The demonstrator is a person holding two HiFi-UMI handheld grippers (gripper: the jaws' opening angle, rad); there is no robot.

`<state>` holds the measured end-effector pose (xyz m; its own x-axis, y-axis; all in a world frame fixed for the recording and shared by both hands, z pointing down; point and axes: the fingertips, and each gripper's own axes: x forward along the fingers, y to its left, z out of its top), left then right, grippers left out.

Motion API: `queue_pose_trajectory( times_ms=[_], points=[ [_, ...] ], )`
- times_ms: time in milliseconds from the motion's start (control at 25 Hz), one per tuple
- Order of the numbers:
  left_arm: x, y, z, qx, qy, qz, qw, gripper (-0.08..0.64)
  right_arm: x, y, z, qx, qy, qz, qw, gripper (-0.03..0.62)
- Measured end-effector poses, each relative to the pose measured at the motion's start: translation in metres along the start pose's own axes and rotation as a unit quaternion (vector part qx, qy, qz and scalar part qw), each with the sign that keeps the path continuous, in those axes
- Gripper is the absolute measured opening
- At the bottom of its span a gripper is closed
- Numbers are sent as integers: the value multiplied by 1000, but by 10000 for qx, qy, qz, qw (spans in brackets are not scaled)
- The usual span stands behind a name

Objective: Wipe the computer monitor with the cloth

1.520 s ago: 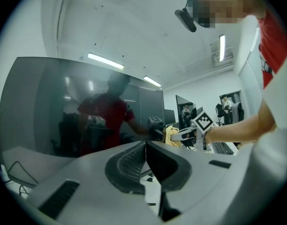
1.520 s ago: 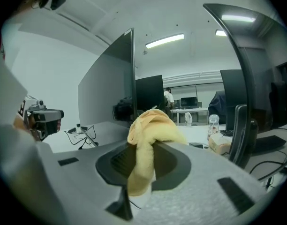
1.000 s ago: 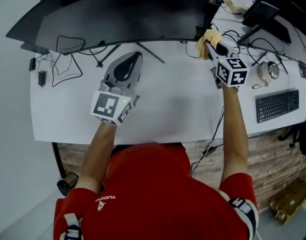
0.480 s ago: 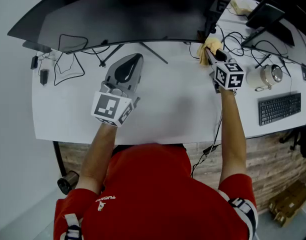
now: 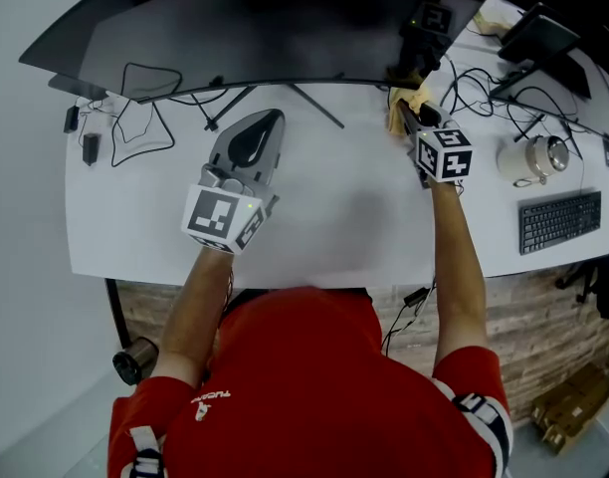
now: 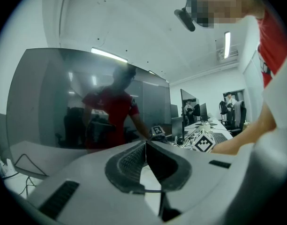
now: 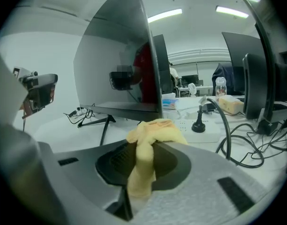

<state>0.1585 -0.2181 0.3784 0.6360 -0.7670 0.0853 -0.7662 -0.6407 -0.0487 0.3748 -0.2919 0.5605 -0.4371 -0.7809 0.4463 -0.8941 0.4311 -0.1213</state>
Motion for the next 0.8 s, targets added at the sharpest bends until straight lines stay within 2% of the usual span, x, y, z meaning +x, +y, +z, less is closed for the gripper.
queue_pose_trajectory(
  times_ms=[280, 800],
  points=[
    [-17, 19, -6, -70, 3, 71, 10000, 9, 11, 24, 6, -97, -17, 22, 9999, 75],
    [-63, 73, -10, -184, -80, 259, 9995, 9, 57, 110, 23, -280, 120, 369, 9989, 75]
  ],
)
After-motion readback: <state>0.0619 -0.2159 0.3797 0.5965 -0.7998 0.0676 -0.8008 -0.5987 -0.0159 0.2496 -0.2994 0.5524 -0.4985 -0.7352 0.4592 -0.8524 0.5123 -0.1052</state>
